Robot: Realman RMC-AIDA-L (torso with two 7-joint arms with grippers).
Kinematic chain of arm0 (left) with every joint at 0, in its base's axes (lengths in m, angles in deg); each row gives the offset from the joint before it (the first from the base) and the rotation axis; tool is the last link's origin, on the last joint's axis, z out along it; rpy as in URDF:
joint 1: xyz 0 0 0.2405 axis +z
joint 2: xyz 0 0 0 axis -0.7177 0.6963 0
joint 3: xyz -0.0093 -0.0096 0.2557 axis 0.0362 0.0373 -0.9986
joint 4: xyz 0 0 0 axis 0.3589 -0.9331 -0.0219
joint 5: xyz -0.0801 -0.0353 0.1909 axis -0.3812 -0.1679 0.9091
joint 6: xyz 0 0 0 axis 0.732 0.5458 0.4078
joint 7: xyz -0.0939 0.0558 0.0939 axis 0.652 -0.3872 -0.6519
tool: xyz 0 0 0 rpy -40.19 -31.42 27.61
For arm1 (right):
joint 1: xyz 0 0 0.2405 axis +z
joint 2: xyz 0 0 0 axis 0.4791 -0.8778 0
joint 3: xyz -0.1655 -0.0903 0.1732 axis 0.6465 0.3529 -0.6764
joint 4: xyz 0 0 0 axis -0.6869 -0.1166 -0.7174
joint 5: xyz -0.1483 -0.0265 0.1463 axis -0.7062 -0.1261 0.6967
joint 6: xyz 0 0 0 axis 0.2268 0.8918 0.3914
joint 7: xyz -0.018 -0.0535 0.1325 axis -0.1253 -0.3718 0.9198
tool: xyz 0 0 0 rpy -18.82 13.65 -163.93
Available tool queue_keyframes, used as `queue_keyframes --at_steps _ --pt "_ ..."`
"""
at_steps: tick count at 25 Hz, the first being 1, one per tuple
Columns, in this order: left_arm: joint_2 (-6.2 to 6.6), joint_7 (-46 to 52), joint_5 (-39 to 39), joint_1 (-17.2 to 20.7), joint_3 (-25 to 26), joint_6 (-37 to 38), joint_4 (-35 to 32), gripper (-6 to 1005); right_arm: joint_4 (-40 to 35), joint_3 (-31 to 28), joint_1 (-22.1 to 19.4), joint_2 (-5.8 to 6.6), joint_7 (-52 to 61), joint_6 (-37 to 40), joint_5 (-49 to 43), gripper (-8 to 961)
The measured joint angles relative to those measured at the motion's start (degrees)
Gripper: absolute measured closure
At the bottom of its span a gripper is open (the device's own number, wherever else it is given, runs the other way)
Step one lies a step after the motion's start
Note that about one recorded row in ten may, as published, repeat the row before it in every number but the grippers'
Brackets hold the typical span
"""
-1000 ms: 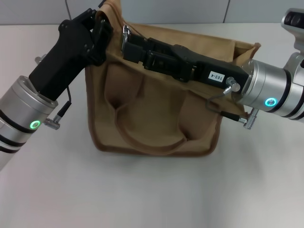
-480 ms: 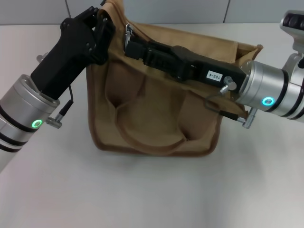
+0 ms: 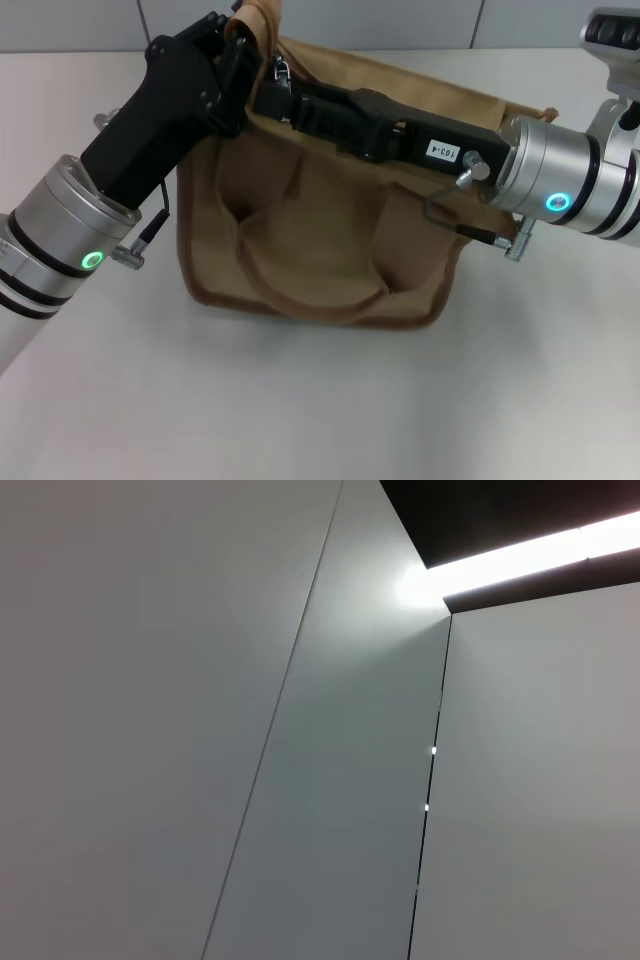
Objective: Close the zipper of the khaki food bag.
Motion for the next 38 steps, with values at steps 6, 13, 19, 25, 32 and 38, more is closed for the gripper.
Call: queue_keyframes --at_steps 6,13,19,25,32,38 --pt "0.0 0.0 0.16 0.06 0.04 -0.06 -0.07 916 0.0 -0.22 -0.31 -0.01 -0.01 -0.66 0.18 476" --pt "-0.01 0.0 0.23 0.22 0.02 -0.02 -0.02 911 0.11 -0.42 -0.42 -0.01 -0.08 -1.05 0.26 493" --pt "-0.01 0.0 0.27 0.45 0.02 0.05 0.08 906 0.06 -0.65 -1.06 -0.01 -0.31 -1.26 0.47 606" --pt "0.0 0.0 0.29 0.65 0.1 0.13 0.1 901 -0.12 -0.36 -1.19 -0.01 -0.5 -1.26 0.53 813" --pt "-0.01 0.0 0.08 1.92 0.66 0.47 -0.32 896 -1.11 -0.74 -3.6 -0.01 -0.59 -1.21 0.53 942" --pt "0.09 0.01 -0.03 3.99 2.94 0.75 -0.99 891 -3.01 -0.73 -6.28 0.13 -0.18 -1.22 0.54 951"
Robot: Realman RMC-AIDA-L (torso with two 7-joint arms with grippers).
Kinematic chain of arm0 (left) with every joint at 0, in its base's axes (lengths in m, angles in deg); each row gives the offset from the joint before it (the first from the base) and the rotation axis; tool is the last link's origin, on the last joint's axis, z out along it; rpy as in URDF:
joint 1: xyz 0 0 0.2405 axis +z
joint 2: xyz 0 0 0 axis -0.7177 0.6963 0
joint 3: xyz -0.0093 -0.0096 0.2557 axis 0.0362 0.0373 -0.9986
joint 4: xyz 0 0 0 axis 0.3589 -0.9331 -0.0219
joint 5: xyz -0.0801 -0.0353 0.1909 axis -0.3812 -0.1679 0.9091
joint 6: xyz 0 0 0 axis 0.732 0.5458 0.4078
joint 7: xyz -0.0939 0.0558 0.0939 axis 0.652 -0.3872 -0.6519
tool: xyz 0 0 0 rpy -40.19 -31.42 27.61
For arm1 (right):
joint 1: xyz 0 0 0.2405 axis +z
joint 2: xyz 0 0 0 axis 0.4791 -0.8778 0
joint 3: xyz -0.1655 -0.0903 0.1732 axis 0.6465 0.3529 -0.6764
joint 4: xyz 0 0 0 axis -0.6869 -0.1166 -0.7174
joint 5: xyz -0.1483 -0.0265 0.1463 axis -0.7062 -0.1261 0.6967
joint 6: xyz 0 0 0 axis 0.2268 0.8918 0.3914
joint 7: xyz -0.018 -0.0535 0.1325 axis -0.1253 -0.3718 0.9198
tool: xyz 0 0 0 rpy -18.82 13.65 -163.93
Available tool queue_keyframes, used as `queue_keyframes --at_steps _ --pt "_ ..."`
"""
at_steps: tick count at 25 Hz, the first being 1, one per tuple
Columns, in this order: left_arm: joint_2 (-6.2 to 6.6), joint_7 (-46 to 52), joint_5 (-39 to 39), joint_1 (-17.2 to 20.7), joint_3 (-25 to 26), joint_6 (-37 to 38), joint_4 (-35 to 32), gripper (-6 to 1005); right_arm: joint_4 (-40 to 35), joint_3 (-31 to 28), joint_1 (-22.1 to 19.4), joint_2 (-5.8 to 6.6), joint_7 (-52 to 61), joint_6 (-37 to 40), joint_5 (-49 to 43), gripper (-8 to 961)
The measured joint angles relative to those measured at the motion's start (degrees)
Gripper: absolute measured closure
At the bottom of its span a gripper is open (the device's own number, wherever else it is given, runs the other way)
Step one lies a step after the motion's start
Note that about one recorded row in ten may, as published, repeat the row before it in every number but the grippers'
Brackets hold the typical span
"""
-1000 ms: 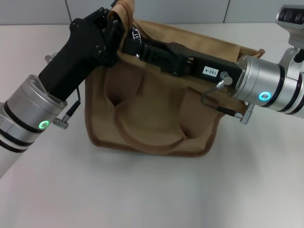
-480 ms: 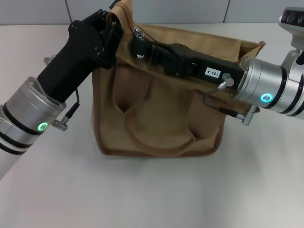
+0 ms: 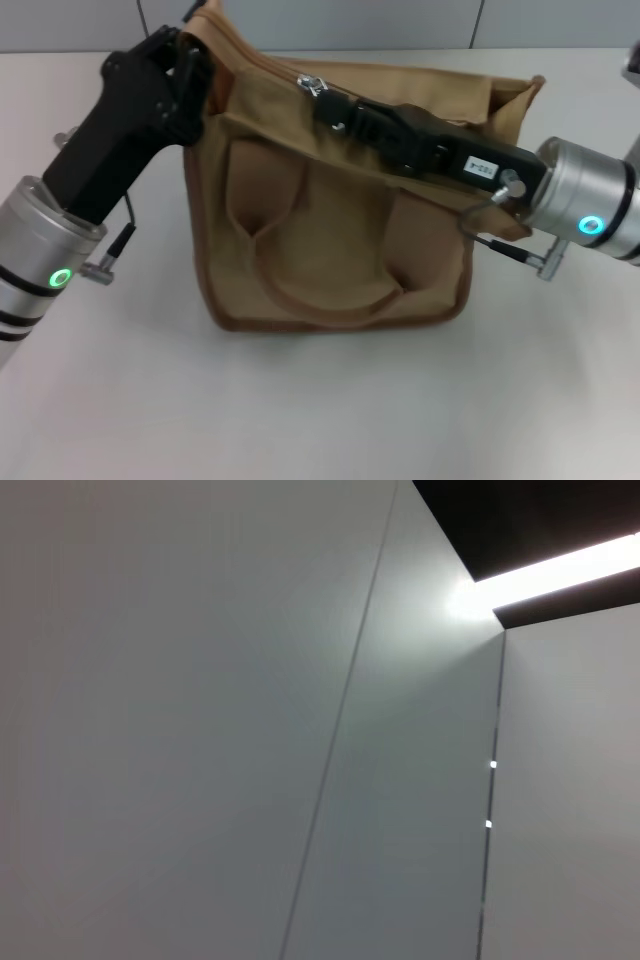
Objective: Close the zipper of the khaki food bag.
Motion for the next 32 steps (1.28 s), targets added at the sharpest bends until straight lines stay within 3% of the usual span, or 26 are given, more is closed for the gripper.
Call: queue_keyframes --at_steps 12,27,32 --pt "0.27 0.56 -0.19 3.83 3.88 -0.04 -2.37 881 -6.43 -2.49 -9.92 0.55 3.08 0.0 0.67 951" --pt "0.3 0.2 -0.04 4.78 3.68 -1.83 -3.81 870 -8.19 -8.17 -14.11 0.4 -4.31 3.81 0.83 952" --pt "0.34 1.05 0.08 6.44 3.6 -2.49 -4.7 866 -7.84 -8.13 -14.39 0.33 -9.07 5.92 0.83 785"
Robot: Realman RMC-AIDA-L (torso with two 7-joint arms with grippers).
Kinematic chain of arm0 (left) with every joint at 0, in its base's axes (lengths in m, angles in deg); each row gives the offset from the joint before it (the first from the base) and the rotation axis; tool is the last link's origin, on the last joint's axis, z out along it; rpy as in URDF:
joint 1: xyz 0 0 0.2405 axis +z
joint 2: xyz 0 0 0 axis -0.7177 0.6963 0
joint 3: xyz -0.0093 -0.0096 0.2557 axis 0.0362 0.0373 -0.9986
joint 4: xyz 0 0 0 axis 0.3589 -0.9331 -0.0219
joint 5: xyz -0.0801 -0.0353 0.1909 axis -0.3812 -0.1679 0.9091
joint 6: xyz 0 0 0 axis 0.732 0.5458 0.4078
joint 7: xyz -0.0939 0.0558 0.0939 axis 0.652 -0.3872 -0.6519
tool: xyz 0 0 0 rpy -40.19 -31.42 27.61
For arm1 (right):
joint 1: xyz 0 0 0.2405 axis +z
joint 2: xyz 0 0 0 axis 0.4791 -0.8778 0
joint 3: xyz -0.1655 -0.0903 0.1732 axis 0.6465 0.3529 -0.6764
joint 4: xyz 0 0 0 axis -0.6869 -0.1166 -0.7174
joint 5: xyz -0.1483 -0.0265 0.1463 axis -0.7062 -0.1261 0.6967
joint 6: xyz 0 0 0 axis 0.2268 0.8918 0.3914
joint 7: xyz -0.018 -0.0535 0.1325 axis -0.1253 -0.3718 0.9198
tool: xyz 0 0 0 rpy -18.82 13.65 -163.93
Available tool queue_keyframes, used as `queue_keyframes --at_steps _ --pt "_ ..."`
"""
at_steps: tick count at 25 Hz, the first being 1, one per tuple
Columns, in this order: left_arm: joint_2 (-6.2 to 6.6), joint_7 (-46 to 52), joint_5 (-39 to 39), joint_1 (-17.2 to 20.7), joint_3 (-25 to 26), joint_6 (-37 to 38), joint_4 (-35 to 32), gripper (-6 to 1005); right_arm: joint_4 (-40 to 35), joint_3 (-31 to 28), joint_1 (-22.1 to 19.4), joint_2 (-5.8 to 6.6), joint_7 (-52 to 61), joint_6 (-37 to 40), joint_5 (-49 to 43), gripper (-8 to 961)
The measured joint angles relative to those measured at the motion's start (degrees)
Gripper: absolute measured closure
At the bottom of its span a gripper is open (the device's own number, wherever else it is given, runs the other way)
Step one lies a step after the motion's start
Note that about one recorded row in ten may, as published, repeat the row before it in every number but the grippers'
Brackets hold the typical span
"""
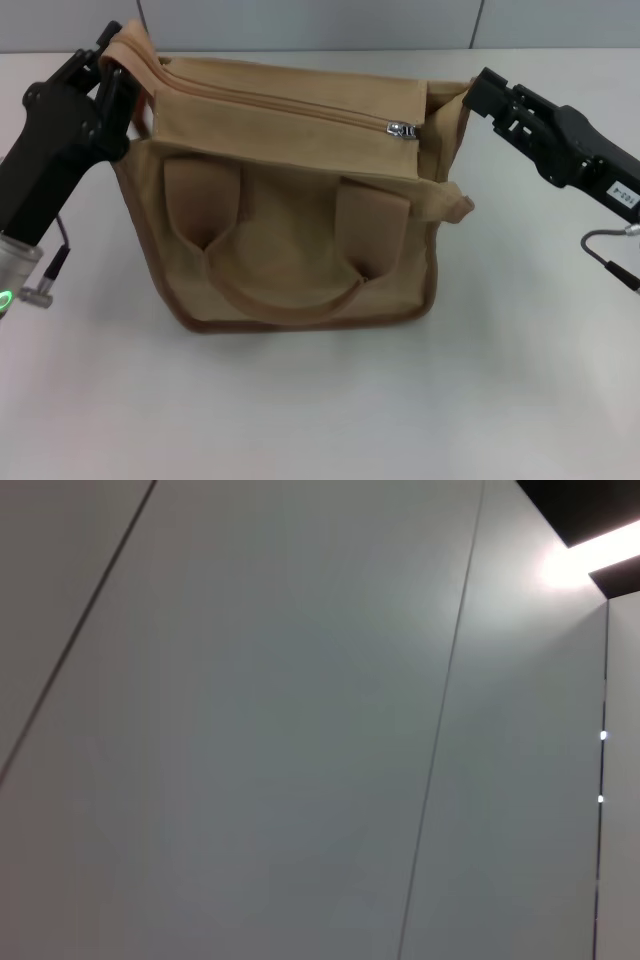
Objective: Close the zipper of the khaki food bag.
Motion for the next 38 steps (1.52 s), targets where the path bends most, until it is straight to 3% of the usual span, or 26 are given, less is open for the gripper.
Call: queue_keyframes --at_steps 2,5,8,10,13,15,17,21,24,26,28,29,38 --pt "0.01 0.0 0.01 0.46 -0.08 0.05 -0.42 864 0.5 0.01 -0.03 -0.06 -2.88 1.54 0.0 687" --pt "0.14 0.14 0.06 3.17 -0.25 0.52 -2.82 767 0.91 -0.02 -0.06 -0.09 -4.82 2.39 0.0 541" --pt "0.18 0.71 -0.14 4.95 0.18 0.58 -4.03 670 1.05 -0.03 -0.01 -0.1 -4.9 2.39 0.0 466" --pt "0.19 1.29 -0.83 8.54 2.95 -0.18 -4.6 572 1.12 -0.05 0.04 -0.12 -4.96 2.47 0.0 415" --pt "0.19 1.11 -0.95 10.76 4.77 -0.8 -4.64 426 1.5 -0.22 -0.09 -0.19 -6.11 3.43 0.04 340" --pt "0.18 0.5 -0.94 14.88 7.22 -1.29 -5.17 388 3.2 -0.38 -0.19 -0.25 -10.79 5.66 0.45 314" --pt "0.28 0.51 -0.78 16.6 7.33 -0.67 -6.32 349 3.59 -0.25 -0.19 -0.25 -12.53 6.53 0.5 313" --pt "1.32 1.02 3.69 20.79 2.29 4.5 -13.18 273 3.56 1.13 -0.19 -0.03 -16.48 9.02 -0.92 310" --pt "1.95 -1.13 9.85 22.85 -5.33 9.96 -19.41 215 3.08 3.1 -0.2 0.03 -19.88 9.42 -4.42 310" --pt "2.04 -1.79 11.05 23.04 -6.85 10.75 -20.5 215 2.92 5.26 -0.05 0.03 -23.99 9.44 -7.39 311" --pt "2.11 -1.78 15.62 22.09 -13.8 11.6 -24.19 215 2.55 11.31 1.06 0.0 -30.92 8.99 -13.05 311" --pt "2.18 -1.06 18.15 20.42 -14.84 11.41 -24.32 215 2.24 15.59 1.93 -0.12 -34.52 8.39 -16.29 311" --pt "1.92 0.6 28.43 14.72 -15.21 10.08 -24.69 214 4.15 18.22 2.79 -0.38 -35.55 2.06 -16.8 311"
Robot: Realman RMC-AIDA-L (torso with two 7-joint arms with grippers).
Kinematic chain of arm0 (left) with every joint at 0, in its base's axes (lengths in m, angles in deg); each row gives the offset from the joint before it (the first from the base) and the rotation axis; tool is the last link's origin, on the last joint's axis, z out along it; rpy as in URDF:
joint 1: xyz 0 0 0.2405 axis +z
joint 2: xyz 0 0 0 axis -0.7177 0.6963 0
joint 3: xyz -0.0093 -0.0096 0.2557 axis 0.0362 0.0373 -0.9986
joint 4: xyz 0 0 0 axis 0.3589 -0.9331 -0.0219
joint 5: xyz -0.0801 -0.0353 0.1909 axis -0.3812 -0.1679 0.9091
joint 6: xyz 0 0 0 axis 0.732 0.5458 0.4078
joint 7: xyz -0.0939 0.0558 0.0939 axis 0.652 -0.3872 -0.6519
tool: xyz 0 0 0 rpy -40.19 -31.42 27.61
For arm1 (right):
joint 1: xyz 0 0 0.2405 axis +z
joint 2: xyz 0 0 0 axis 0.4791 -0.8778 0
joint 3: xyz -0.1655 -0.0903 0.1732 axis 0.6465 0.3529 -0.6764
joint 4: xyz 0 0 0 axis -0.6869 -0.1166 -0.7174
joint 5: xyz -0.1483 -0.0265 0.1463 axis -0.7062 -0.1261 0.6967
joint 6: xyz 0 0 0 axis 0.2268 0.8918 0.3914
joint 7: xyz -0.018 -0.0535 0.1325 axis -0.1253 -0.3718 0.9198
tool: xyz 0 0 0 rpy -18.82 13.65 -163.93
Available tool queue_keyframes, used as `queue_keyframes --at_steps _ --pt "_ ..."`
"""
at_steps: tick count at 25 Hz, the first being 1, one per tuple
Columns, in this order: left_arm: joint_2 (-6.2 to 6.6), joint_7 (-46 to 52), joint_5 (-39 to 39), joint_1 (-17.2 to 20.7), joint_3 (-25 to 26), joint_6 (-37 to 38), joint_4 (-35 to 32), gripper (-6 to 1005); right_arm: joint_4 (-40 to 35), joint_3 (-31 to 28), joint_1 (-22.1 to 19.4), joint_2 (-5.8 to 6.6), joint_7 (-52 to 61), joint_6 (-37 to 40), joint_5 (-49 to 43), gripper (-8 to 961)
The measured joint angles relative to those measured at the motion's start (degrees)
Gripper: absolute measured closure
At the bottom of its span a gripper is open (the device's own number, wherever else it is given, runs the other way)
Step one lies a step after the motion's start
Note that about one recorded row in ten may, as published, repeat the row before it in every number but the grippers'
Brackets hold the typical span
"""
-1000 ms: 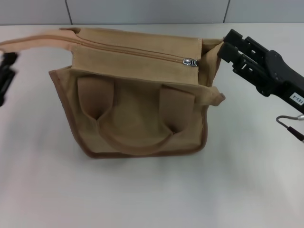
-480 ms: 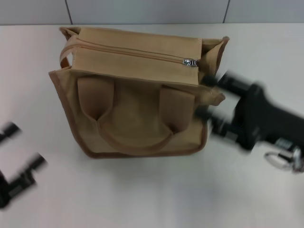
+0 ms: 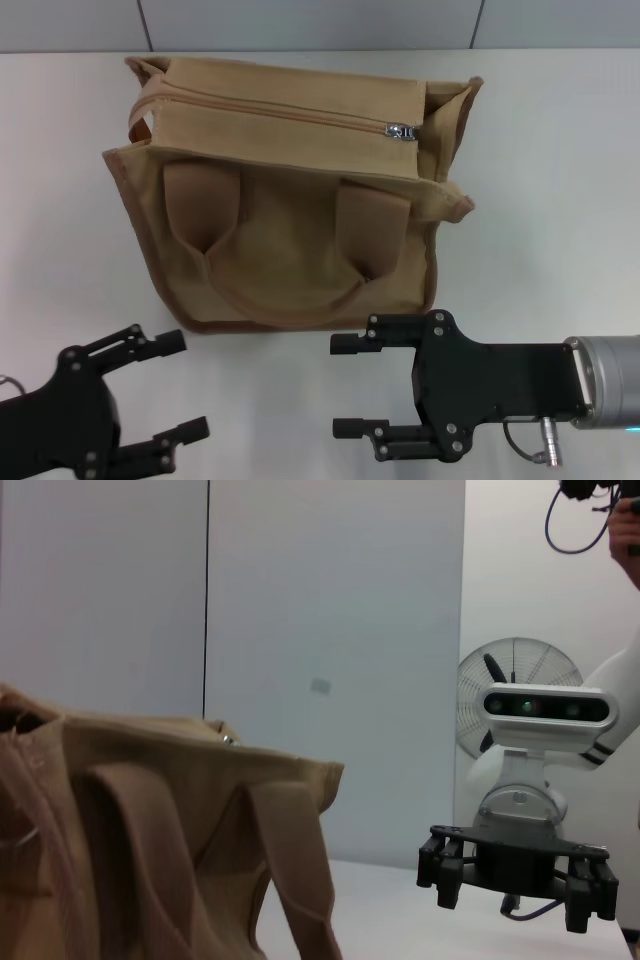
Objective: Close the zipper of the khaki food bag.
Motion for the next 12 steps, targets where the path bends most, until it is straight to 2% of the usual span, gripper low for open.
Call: queue_keyframes --at_steps 12 --pt "-0.57 0.63 0.35 -0.28 -0.73 -2.39 0.22 215 1.4 -0.22 -0.6 0.0 0.03 -1.76 0.0 310"
